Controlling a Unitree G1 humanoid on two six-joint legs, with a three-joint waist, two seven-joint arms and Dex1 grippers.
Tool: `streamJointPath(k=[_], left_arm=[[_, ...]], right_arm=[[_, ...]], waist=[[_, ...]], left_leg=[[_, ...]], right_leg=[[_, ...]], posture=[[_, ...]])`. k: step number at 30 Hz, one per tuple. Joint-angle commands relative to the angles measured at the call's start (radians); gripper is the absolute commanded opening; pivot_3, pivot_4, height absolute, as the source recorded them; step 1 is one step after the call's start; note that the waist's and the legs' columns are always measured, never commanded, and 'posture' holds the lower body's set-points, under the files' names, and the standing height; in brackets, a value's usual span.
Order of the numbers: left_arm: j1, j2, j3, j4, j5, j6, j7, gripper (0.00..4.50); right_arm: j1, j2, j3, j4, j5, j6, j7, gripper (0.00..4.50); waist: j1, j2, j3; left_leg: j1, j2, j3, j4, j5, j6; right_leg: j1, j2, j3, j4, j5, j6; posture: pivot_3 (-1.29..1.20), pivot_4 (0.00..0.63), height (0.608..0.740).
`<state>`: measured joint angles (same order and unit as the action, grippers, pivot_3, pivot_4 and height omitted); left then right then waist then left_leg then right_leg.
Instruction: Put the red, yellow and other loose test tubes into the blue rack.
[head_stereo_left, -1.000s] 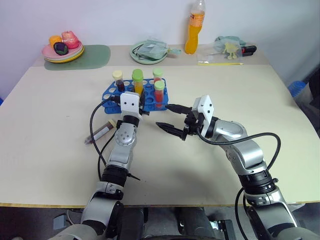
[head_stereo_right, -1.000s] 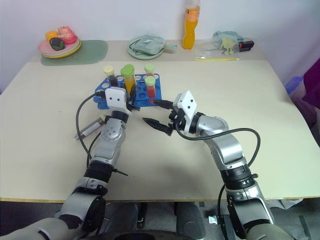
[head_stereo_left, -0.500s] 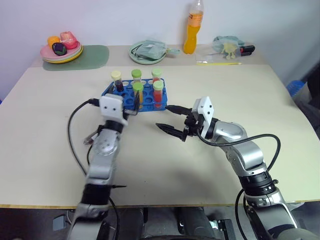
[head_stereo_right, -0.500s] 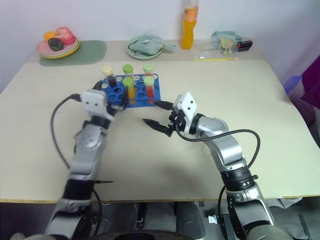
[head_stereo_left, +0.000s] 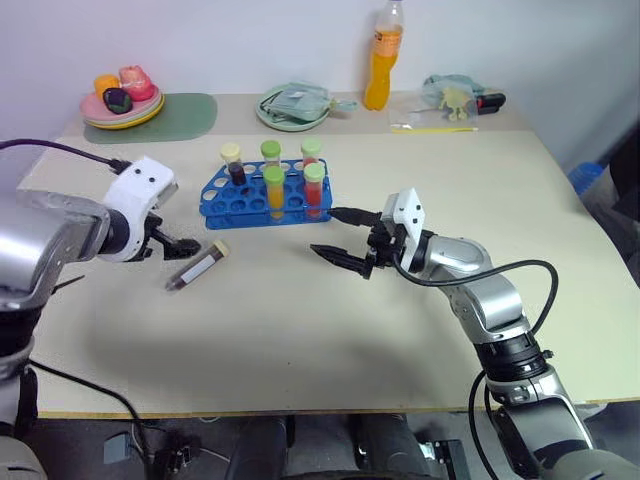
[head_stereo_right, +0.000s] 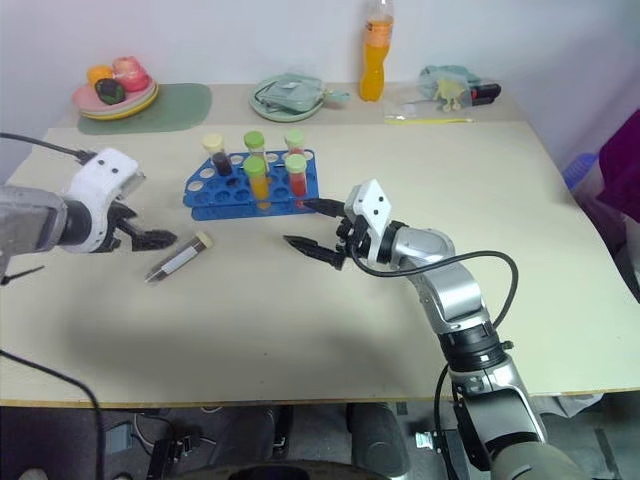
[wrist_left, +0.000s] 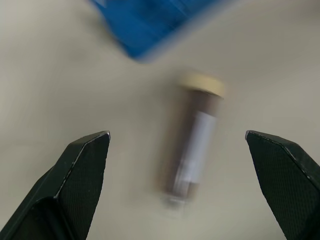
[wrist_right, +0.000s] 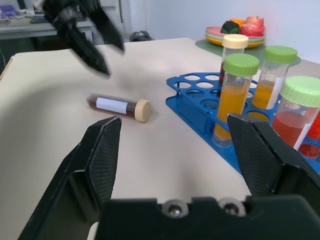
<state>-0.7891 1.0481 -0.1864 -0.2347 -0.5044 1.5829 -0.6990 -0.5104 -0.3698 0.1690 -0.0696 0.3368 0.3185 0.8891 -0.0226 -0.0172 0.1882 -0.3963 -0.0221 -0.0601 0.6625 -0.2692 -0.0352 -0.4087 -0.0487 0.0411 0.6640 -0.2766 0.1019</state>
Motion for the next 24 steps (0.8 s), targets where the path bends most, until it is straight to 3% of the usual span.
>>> streamJointPath(k=[1, 4, 8, 17, 20, 22, 24], left_arm=[[-0.102, -0.006, -0.187, 0.131, 0.031, -0.06, -0.076, 4.46], [-0.158, -0.019, -0.341, 0.253, 0.1, -0.15, -0.131, 4.46], [-0.205, -0.03, -0.448, 0.393, 0.179, -0.259, -0.212, 4.46], [-0.255, -0.076, -0.504, 0.54, 0.281, -0.333, -0.343, 4.46], [-0.259, -0.083, -0.506, 0.552, 0.302, -0.334, -0.369, 3.57], [-0.254, -0.084, -0.499, 0.552, 0.316, -0.34, -0.377, 2.67], [-0.246, -0.077, -0.487, 0.538, 0.321, -0.345, -0.391, 1.49]], right_arm=[[-0.012, 0.007, 0.001, -0.024, 0.007, -0.02, 0.014, 3.73], [0.004, -0.001, -0.002, -0.039, -0.001, -0.021, 0.007, 3.73], [0.031, -0.013, -0.011, -0.066, -0.003, -0.014, -0.008, 3.73], [0.059, -0.027, -0.01, -0.102, -0.002, -0.004, -0.027, 3.73], [0.054, -0.028, -0.007, -0.097, -0.002, -0.008, -0.024, 3.73], [0.05, -0.028, -0.005, -0.093, -0.002, -0.009, -0.021, 3.73], [0.048, -0.027, -0.004, -0.09, -0.002, -0.009, -0.019, 3.73]], waist=[[0.0, 0.0, 0.0], [0.001, 0.0, 0.0], [0.002, 0.0, 0.0], [0.006, 0.0, 0.0], [0.004, 0.0, 0.0], [0.004, 0.0, 0.0], [0.003, 0.0, 0.0]], left_leg=[[0.0, 0.0, 0.0, 0.0, 0.0, 0.0], [0.0, 0.0, 0.0, 0.0, 0.0, 0.0], [-0.001, 0.0, 0.001, 0.0, 0.0, 0.0], [-0.003, 0.001, 0.001, 0.002, 0.0, 0.0], [-0.003, 0.001, 0.0, 0.002, 0.0, 0.0], [-0.004, 0.001, 0.0, 0.002, 0.0, 0.0], [-0.004, 0.001, 0.0, 0.002, 0.0, 0.0]], right_leg=[[0.0, 0.0, 0.0, 0.0, 0.0, 0.0], [0.0, 0.0, 0.001, 0.001, 0.0, -0.001], [-0.001, 0.0, 0.001, 0.0, 0.0, -0.001], [-0.003, -0.001, 0.001, 0.001, 0.0, 0.0], [-0.003, -0.001, 0.001, 0.001, 0.0, 0.0], [-0.003, -0.001, 0.001, 0.001, 0.0, 0.0], [-0.003, -0.001, 0.001, 0.001, 0.0, 0.0]], posture=[[0.0, 0.15, 0.729], [0.0, 0.15, 0.729], [0.0, 0.15, 0.729], [0.0, 0.15, 0.729], [0.0, 0.15, 0.729], [0.0, 0.15, 0.729], [0.0, 0.15, 0.729]])
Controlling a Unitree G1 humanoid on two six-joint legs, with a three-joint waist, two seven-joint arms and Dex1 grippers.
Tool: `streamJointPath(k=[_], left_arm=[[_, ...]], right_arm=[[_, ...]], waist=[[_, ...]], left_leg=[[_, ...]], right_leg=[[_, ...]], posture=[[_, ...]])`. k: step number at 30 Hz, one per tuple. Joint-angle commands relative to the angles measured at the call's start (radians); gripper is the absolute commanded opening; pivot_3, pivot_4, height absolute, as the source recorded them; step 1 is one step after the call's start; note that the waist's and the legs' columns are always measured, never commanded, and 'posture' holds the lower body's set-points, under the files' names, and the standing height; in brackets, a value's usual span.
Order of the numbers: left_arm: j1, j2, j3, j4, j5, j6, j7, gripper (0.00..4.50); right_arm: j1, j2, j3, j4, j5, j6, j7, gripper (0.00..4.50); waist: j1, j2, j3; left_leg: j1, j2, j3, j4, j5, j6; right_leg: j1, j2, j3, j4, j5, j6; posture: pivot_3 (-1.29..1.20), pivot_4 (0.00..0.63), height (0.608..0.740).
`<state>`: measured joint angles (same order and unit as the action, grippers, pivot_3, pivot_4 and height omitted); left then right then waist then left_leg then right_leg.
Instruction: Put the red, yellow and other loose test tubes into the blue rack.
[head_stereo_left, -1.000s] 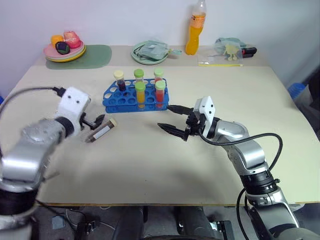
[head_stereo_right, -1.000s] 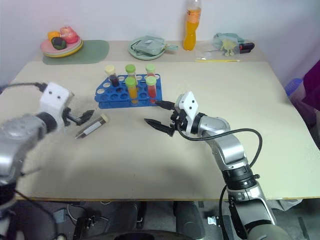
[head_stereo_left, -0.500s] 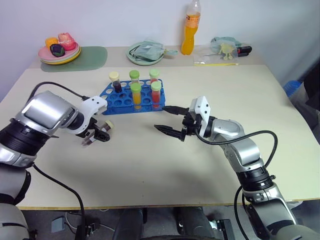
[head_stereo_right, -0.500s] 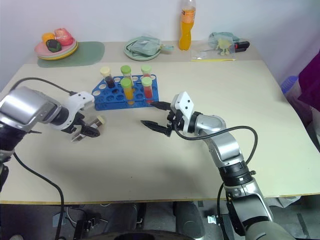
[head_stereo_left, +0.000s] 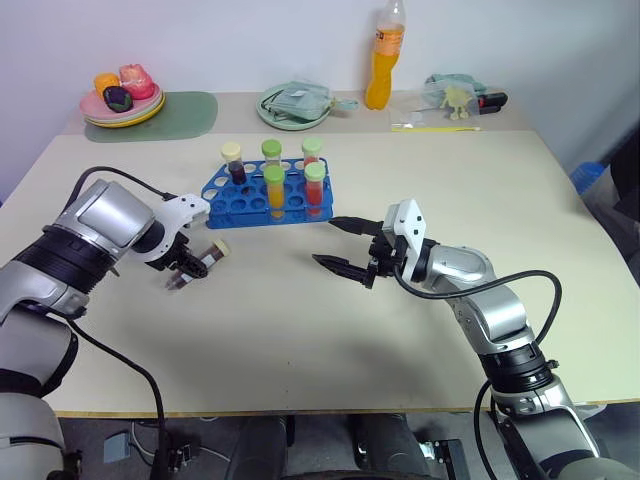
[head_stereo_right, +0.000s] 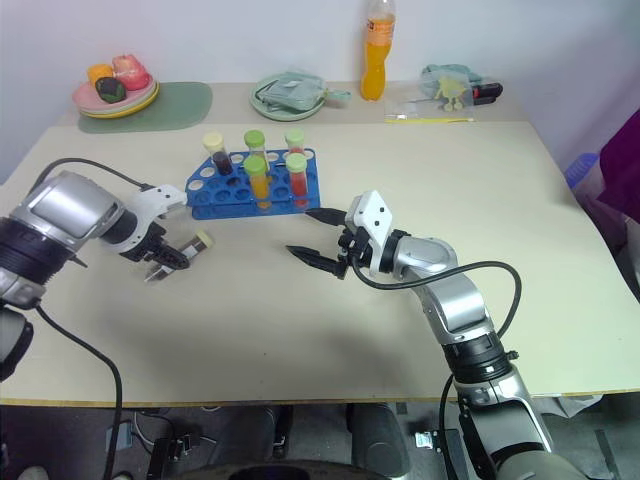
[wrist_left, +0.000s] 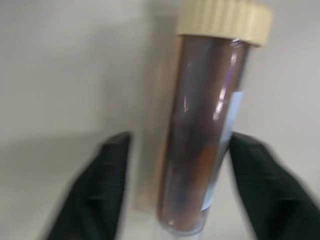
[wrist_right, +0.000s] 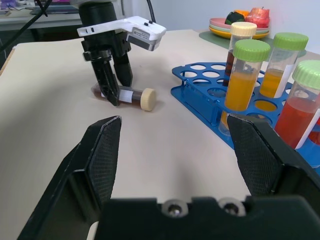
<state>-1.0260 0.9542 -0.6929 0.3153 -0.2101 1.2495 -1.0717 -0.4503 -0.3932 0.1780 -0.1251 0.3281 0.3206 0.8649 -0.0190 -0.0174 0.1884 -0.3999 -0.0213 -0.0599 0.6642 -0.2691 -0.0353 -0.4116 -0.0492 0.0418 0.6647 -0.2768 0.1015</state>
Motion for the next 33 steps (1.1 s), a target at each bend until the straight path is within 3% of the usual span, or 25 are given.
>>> streamJointPath(k=[1, 7, 11, 14, 15, 17, 19, 23, 28, 33], left_arm=[[-0.007, 0.019, 0.027, -0.015, 0.029, -0.007, -0.019, 1.11], [0.049, 0.111, 0.113, -0.146, -0.008, 0.037, -0.03, 1.11], [0.244, 0.172, 0.447, -0.376, -0.093, -0.082, 0.028, 1.11], [0.42, 0.036, 0.835, -0.537, -0.11, -0.234, 0.203, 1.11], [0.437, -0.058, 0.933, -0.587, -0.121, -0.231, 0.29, 1.11], [0.463, -0.225, 1.035, -0.668, -0.119, -0.276, 0.446, 1.11], [0.504, -0.379, 1.047, -0.713, -0.039, -0.399, 0.632, 1.11], [0.564, -0.617, 0.947, -0.678, 0.127, -0.731, 0.899, 1.11], [0.593, -0.751, 0.844, -0.415, 0.253, -1.155, 1.05, 1.11], [0.582, -0.79, 0.827, -0.223, 0.263, -1.364, 1.091, 1.11]], right_arm=[[-0.014, -0.004, -0.012, -0.033, 0.007, -0.012, 0.007, 3.73], [-0.017, -0.001, -0.011, -0.033, 0.006, -0.012, 0.009, 3.73], [-0.007, -0.005, -0.019, -0.048, 0.009, -0.01, 0.001, 3.73], [-0.004, -0.004, -0.039, -0.049, 0.013, -0.005, -0.02, 3.73], [-0.008, 0.003, -0.042, -0.044, 0.014, -0.002, -0.031, 3.73], [-0.015, 0.017, -0.04, -0.035, 0.01, -0.003, -0.046, 3.73], [-0.025, 0.033, -0.033, -0.026, 0.006, -0.005, -0.058, 3.73], [-0.056, 0.061, -0.023, 0.005, -0.003, -0.016, -0.066, 3.73], [-0.079, 0.072, -0.02, 0.029, -0.008, -0.027, -0.06, 3.73], [-0.075, 0.065, -0.023, 0.019, -0.011, -0.025, -0.063, 3.73]], waist=[[0.0, 0.0, 0.0], [-0.005, 0.0, 0.0], [-0.005, 0.0, 0.0], [0.005, 0.0, 0.0], [0.008, 0.0, 0.0], [0.017, -0.001, 0.0], [0.017, -0.001, -0.001], [0.016, -0.002, -0.001], [0.017, -0.002, -0.002], [0.01, -0.002, -0.002]], left_leg=[[0.0, 0.0, 0.0, 0.0, 0.0, 0.0], [-0.002, 0.001, 0.0, 0.0, 0.0, 0.0], [-0.008, 0.001, 0.0, 0.001, 0.0, 0.0], [-0.01, 0.001, 0.001, 0.001, 0.0, 0.0], [-0.01, 0.001, 0.0, 0.002, 0.0, 0.0], [-0.011, -0.001, 0.0, 0.003, 0.0, 0.0], [-0.01, -0.002, 0.0, 0.004, 0.0, 0.0], [-0.009, -0.003, 0.001, 0.003, 0.0, 0.0], [-0.009, -0.004, 0.001, 0.003, 0.0, 0.0], [-0.009, -0.004, 0.001, 0.002, 0.0, 0.0]], right_leg=[[0.0, 0.0, 0.0, 0.0, 0.0, 0.0], [-0.002, 0.0, 0.0, 0.0, 0.0, 0.0], [-0.009, -0.001, 0.001, 0.002, 0.0, 0.0], [-0.012, -0.003, 0.001, 0.002, 0.0, 0.0], [-0.012, -0.006, 0.001, 0.002, 0.0, 0.0], [-0.011, -0.008, -0.001, 0.002, 0.001, 0.0], [-0.01, -0.009, -0.002, 0.002, 0.002, 0.001], [-0.009, -0.009, -0.001, 0.002, 0.002, 0.002], [-0.01, -0.009, -0.001, 0.002, 0.002, 0.001], [-0.01, -0.008, -0.001, 0.002, 0.002, 0.001]], posture=[[0.0, 0.15, 0.729], [0.0, 0.15, 0.729], [0.0, 0.15, 0.729], [0.0, 0.15, 0.729], [0.0, 0.15, 0.729], [0.0, 0.15, 0.729], [0.0, 0.15, 0.729], [0.0, 0.15, 0.729], [0.0, 0.15, 0.729], [0.0, 0.15, 0.729]])
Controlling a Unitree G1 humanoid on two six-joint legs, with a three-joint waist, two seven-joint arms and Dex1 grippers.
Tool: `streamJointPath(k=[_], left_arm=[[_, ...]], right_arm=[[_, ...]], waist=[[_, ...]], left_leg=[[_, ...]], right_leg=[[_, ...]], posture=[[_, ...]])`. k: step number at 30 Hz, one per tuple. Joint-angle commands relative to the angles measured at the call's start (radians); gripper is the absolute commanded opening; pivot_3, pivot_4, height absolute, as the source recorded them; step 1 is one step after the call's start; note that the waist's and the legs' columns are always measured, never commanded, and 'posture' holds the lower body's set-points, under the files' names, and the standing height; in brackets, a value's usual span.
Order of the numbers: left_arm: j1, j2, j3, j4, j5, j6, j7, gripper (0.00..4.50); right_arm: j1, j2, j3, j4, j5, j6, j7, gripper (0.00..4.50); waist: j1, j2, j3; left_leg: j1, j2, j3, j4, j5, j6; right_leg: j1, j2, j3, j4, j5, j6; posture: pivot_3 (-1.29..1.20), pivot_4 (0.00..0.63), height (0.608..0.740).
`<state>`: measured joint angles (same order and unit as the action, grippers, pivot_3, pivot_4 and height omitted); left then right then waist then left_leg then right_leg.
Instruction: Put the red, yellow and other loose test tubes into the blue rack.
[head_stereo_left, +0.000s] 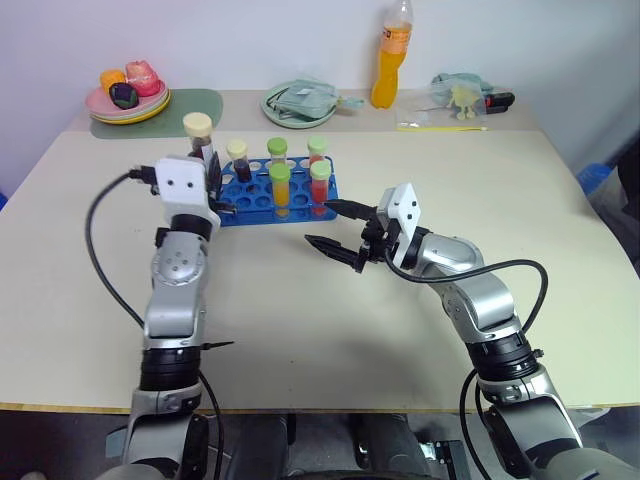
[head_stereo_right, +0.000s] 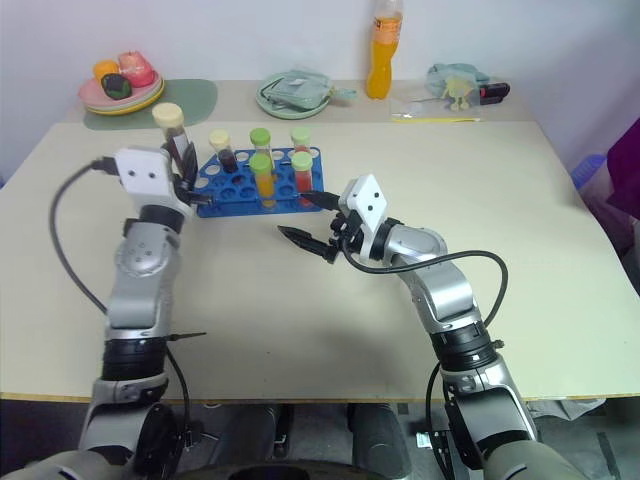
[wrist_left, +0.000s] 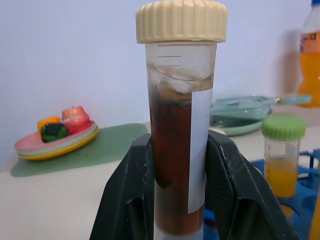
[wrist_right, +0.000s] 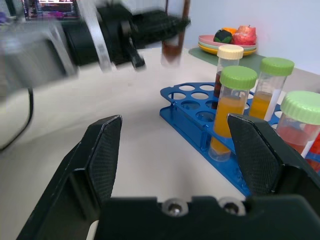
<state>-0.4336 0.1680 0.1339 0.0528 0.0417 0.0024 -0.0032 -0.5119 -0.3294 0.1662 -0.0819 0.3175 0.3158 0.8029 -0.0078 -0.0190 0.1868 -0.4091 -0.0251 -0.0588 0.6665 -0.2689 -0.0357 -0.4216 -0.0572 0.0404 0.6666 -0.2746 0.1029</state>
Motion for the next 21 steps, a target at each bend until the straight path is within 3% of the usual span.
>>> streamJointPath(k=[1, 21], left_arm=[[-0.013, -0.007, 0.002, 0.069, 0.012, -0.141, 0.033, 1.11], [-0.107, -0.054, -0.027, 0.36, -0.032, -0.317, -0.016, 1.11]], right_arm=[[-0.012, -0.001, -0.013, -0.027, -0.001, -0.019, -0.003, 3.73], [0.01, -0.012, -0.019, -0.054, 0.0, -0.014, -0.031, 3.73]], waist=[[-0.003, 0.0, 0.0], [-0.003, 0.0, 0.0]], left_leg=[[0.0, 0.0, 0.0, 0.0, 0.0, 0.0], [0.0, 0.0, 0.0, 0.0, 0.0, 0.0]], right_leg=[[0.0, 0.0, 0.0, 0.0, 0.0, 0.0], [0.0, 0.001, 0.0, 0.0, 0.0, 0.0]], posture=[[0.0, 0.15, 0.729], [0.0, 0.15, 0.729]])
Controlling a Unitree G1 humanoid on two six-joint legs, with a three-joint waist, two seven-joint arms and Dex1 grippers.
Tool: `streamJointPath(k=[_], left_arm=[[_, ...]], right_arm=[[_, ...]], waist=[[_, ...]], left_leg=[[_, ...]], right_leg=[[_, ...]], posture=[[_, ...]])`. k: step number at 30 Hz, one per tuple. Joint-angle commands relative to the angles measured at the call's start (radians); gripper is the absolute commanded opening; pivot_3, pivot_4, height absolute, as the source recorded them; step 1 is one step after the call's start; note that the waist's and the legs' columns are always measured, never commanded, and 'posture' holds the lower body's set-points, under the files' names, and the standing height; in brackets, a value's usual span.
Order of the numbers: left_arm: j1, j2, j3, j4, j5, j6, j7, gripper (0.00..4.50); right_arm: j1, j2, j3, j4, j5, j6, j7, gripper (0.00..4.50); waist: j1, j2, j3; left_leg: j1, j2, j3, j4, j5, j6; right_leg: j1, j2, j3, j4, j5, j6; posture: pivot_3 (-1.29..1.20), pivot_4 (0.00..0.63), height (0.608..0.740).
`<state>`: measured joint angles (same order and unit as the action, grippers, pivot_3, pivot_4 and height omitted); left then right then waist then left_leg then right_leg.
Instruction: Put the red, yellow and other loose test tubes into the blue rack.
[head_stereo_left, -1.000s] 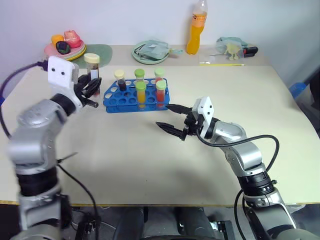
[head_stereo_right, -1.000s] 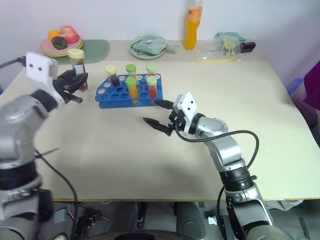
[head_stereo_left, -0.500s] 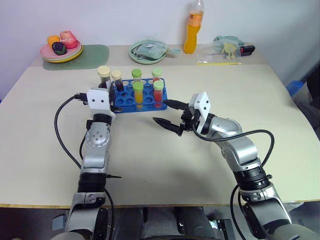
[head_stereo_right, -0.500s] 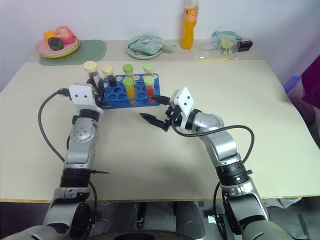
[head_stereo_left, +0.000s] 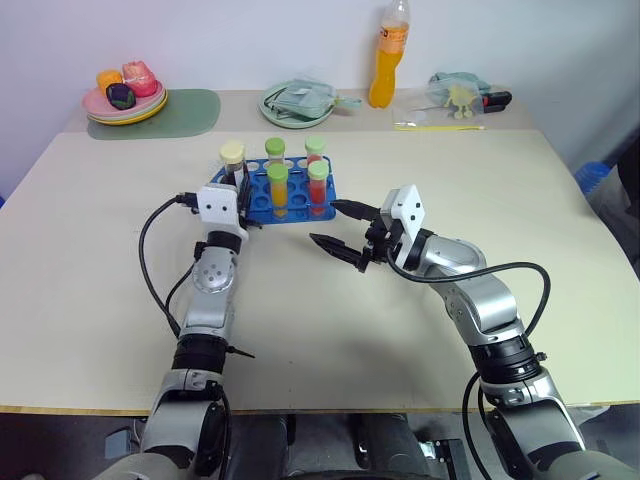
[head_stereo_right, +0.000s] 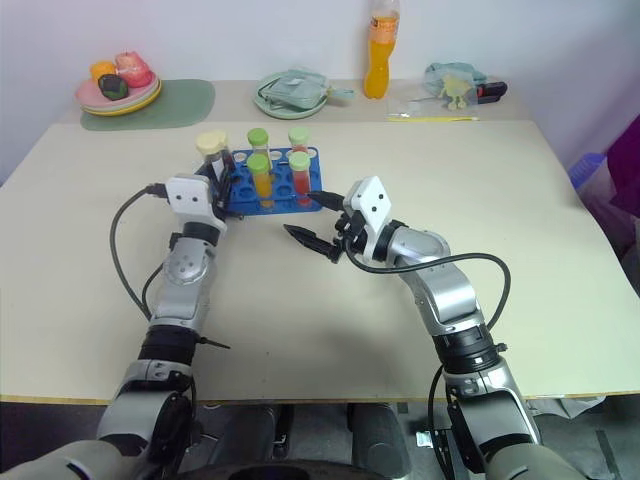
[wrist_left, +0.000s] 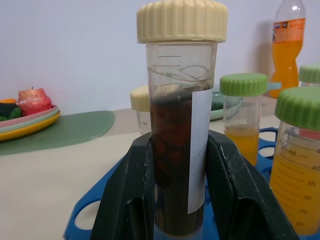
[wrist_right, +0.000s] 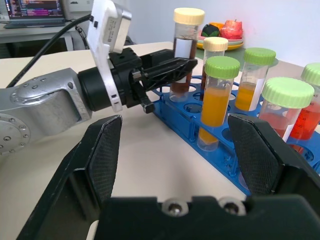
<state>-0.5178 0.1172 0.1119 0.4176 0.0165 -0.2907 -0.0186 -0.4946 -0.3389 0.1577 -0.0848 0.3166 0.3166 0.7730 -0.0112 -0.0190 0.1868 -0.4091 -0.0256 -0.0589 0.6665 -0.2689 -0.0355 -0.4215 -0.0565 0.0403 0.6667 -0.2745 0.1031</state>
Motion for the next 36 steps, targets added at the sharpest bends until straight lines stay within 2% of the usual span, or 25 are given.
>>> streamJointPath(k=[1, 10, 13, 17, 18, 20, 23, 27, 28, 31, 36], left_arm=[[-0.023, -0.004, -0.006, -0.002, -0.007, -0.025, 0.001, 1.11], [0.008, -0.008, -0.004, -0.009, -0.013, -0.02, 0.005, 1.11], [0.011, -0.009, 0.0, -0.013, -0.018, -0.015, 0.008, 2.25], [0.013, -0.006, 0.01, -0.032, -0.022, -0.006, 0.016, 4.36], [0.018, -0.006, 0.017, -0.051, -0.032, 0.002, 0.016, 4.48], [0.041, 0.004, 0.026, -0.108, -0.048, 0.025, 0.007, 4.48], [0.166, 0.062, 0.052, -0.331, -0.101, 0.118, -0.055, 4.48], [0.45, 0.261, 0.17, -0.67, -0.252, 0.348, -0.228, 4.48], [0.567, 0.342, 0.229, -0.724, -0.272, 0.378, -0.308, 4.48], [0.78, 0.472, 0.351, -0.823, -0.337, 0.454, -0.431, 4.48], [0.909, 0.51, 0.486, -0.869, -0.429, 0.519, -0.504, 4.48]], right_arm=[[-0.007, -0.003, -0.011, -0.051, 0.001, -0.014, -0.001, 3.73], [-0.004, -0.003, -0.01, -0.053, 0.0, -0.015, 0.0, 3.73], [-0.004, -0.003, -0.009, -0.053, 0.0, -0.016, 0.001, 3.73], [-0.005, -0.003, -0.009, -0.051, 0.003, -0.016, 0.004, 3.73], [-0.004, -0.003, -0.009, -0.049, 0.003, -0.017, 0.006, 3.73], [-0.003, -0.006, -0.009, -0.047, 0.003, -0.019, 0.011, 3.73], [-0.007, -0.032, -0.032, -0.044, 0.016, -0.016, 0.034, 3.73], [-0.005, -0.154, -0.125, -0.013, 0.073, 0.014, 0.123, 3.73], [0.004, -0.202, -0.168, 0.011, 0.086, 0.035, 0.133, 3.73], [0.021, -0.299, -0.251, 0.078, 0.103, 0.061, 0.152, 3.73], [0.06, -0.383, -0.299, 0.164, 0.083, 0.032, 0.2, 3.73]], waist=[[0.0, 0.0, 0.0], [0.0, 0.0, 0.0], [0.0, 0.0, 0.0], [0.0, 0.0, 0.0], [0.0, 0.0, 0.0], [-0.001, 0.0, 0.0], [-0.008, 0.0, 0.0], [-0.013, 0.001, 0.0], [-0.011, 0.001, 0.0], [0.002, 0.002, 0.0], [0.02, 0.002, 0.001]], left_leg=[[0.0, 0.0, 0.0, 0.0, 0.0, 0.0], [0.0, 0.0, 0.0, 0.0, 0.0, 0.0], [0.0, 0.0, 0.0, 0.0, 0.0, 0.0], [0.0, 0.0, 0.0, 0.0, 0.0, 0.0], [0.0, 0.0, 0.0, 0.0, 0.0, 0.0], [0.0, 0.0, 0.0, 0.0, 0.0, 0.0], [0.0, 0.001, 0.0, -0.001, 0.0, 0.0], [0.0, 0.002, 0.001, -0.002, 0.0, 0.0], [0.0, 0.003, 0.001, -0.002, 0.0, 0.0], [0.0, 0.003, 0.002, -0.003, -0.001, 0.001], [0.011, 0.002, 0.0, -0.002, -0.001, 0.002]], right_leg=[[0.0, 0.0, 0.0, 0.0, 0.0, 0.0], [0.0, 0.0, 0.0, 0.0, 0.0, 0.0], [0.0, 0.0, 0.0, 0.0, 0.0, 0.0], [0.0, 0.0, 0.0, 0.0, 0.0, 0.0], [0.0, 0.0, 0.0, 0.0, 0.0, 0.0], [0.0, 0.0, 0.0, 0.0, 0.0, 0.0], [-0.001, 0.0, 0.001, 0.0, 0.0, 0.0], [-0.002, 0.0, 0.002, 0.0, 0.0, 0.0], [-0.002, 0.0, 0.002, -0.001, 0.0, 0.0], [0.0, -0.002, 0.002, -0.003, 0.0, -0.001], [0.015, -0.005, -0.001, -0.009, -0.003, -0.005]], posture=[[0.0, 0.15, 0.729], [0.0, 0.15, 0.729], [0.0, 0.15, 0.729], [0.0, 0.15, 0.729], [0.0, 0.15, 0.729], [0.0, 0.15, 0.729], [0.0, 0.15, 0.729], [0.0, 0.15, 0.729], [0.0, 0.15, 0.729], [0.0, 0.15, 0.729], [0.0, 0.15, 0.729]])
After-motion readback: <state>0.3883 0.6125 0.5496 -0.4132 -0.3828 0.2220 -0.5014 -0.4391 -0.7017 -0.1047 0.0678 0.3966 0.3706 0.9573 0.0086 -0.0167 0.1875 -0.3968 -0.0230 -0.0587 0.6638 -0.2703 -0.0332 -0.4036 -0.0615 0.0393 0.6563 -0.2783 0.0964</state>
